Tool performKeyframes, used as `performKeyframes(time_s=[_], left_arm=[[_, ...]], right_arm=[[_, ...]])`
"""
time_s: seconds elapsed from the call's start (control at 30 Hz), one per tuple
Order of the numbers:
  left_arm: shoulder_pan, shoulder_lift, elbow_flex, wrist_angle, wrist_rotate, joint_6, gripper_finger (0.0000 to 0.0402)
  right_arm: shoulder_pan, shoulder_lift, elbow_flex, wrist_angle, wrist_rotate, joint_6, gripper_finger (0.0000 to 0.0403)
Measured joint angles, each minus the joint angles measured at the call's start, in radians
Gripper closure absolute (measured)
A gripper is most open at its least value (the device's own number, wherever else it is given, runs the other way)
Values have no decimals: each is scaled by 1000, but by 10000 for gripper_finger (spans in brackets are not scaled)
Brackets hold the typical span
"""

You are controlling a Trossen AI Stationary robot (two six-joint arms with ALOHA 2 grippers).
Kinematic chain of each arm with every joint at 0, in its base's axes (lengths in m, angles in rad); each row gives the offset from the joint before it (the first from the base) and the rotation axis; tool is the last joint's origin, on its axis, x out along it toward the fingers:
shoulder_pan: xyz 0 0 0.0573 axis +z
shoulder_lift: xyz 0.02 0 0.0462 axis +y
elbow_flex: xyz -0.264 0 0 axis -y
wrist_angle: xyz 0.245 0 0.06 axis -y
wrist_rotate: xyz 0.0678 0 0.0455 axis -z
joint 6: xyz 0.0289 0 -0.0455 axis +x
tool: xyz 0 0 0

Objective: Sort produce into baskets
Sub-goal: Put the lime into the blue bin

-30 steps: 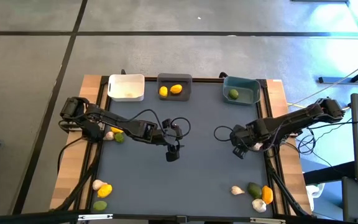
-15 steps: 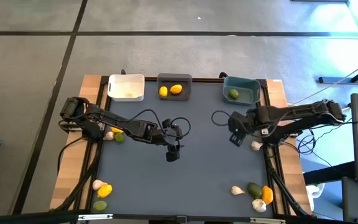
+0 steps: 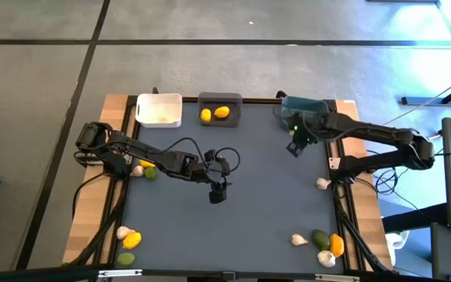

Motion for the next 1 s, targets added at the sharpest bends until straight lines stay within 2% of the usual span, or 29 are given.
performKeyframes(time_s=[0.23, 0.57, 0.77, 1.0], left_arm=[[0, 0, 0, 0, 0, -1, 141], [0, 0, 0, 0, 0, 0, 141], [0, 0, 0, -1, 0, 0, 141], [0, 0, 0, -1, 0, 1, 141]], right_arm=[[-195, 0, 0, 121, 8, -123, 258], [-410, 0, 0, 277, 6, -257, 258], [-493, 24, -10, 353, -3, -279, 258], [-529, 148, -10, 380, -3, -248, 258]])
